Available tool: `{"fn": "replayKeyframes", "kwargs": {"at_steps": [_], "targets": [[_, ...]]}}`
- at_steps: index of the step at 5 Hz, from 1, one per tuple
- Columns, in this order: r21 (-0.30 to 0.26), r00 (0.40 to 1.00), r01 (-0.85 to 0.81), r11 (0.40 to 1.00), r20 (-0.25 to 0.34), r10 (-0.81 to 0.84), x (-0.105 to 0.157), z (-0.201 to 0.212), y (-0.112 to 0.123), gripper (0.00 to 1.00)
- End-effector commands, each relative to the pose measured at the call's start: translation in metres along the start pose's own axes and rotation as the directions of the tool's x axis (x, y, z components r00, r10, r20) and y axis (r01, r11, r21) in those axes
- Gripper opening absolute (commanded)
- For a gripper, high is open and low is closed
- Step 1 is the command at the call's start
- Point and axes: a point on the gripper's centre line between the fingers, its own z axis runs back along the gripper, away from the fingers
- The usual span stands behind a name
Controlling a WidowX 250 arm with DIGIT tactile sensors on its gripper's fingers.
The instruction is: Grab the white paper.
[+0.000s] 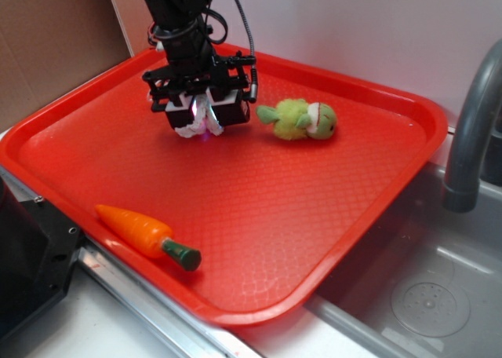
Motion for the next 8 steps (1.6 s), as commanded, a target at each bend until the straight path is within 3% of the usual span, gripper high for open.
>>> {"fn": "replayKeyframes", "kwargs": {"at_steps": [1,2,3,4,5,6,8], "targets": [[0.065,0.908,0.418,0.906,-0.068,-0.414,-0.026,0.068,-0.028,0.0],[0.077,0.88,0.475,0.877,-0.075,-0.47,-0.056,0.113,-0.026,0.0],[0.043,0.881,0.472,0.881,-0.066,-0.469,-0.074,0.145,-0.015,0.0],[0.015,0.892,0.446,0.895,-0.095,-0.443,-0.087,0.166,0.001,0.0],[0.027,0.904,0.418,0.908,-0.111,-0.413,-0.092,0.165,0.007,0.0],[0.027,0.904,0.418,0.908,-0.111,-0.413,-0.092,0.165,0.007,1.0],[0.027,0.904,0.418,0.908,-0.111,-0.413,-0.092,0.165,0.007,1.0]]}}
